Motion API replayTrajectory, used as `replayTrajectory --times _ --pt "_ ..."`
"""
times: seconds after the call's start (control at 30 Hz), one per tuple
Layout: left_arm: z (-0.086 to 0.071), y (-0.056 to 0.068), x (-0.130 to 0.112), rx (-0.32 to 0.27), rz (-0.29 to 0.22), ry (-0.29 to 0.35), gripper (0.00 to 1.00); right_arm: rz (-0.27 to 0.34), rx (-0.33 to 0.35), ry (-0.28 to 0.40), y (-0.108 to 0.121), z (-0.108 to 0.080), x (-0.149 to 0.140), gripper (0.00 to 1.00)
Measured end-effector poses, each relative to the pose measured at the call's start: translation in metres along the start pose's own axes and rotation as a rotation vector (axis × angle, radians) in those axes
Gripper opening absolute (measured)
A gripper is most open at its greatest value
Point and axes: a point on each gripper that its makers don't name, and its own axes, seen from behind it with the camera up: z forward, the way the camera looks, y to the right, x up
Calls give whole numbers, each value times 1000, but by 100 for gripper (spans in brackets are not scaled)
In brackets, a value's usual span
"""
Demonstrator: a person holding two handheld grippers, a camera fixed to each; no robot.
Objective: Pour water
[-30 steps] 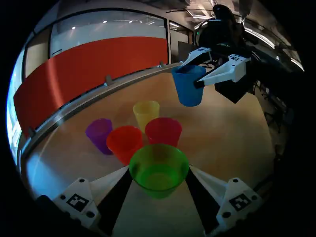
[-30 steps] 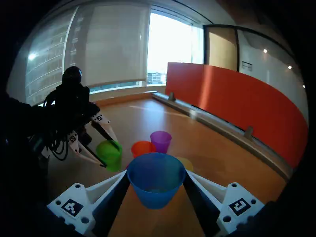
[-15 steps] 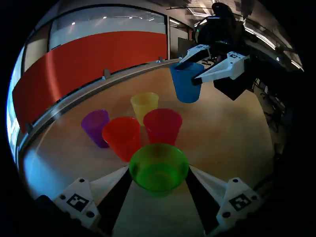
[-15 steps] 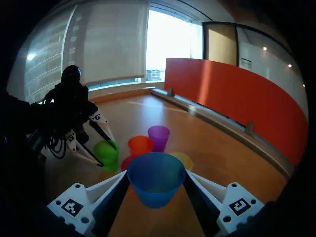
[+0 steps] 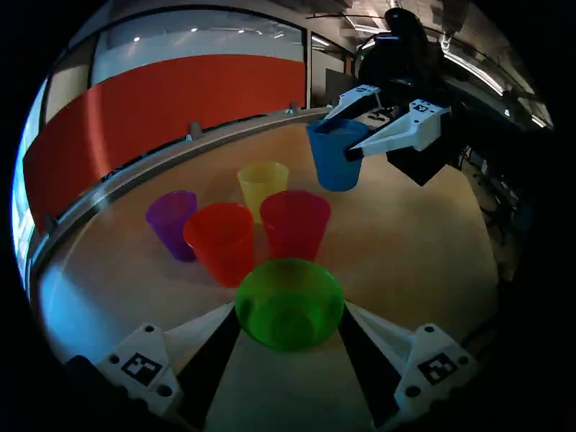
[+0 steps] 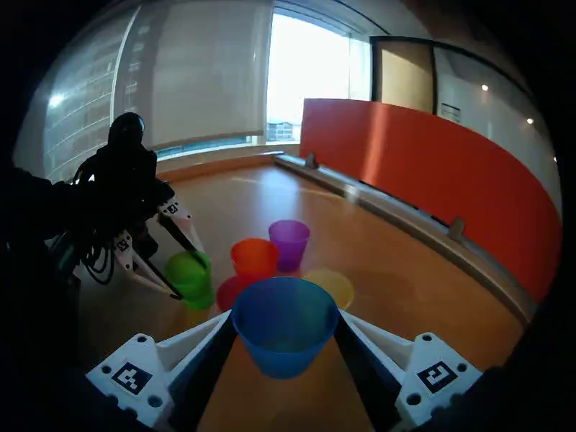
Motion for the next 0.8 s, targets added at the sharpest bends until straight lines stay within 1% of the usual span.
replayTrajectory --times 0.2,0.33,0.57,0.8 --pt "0 0 -2 -3 -4 1 88 5 0 -13 1 2 -6 93" --pt "0 -2 -4 -1 -20 -5 100 10 2 -23 0 5 -11 93" --pt "-3 0 -6 -17 -51 -6 99 23 7 -50 0 12 -25 93" --pt "-10 3 -15 -17 -54 -16 99 33 6 -85 1 20 -42 93"
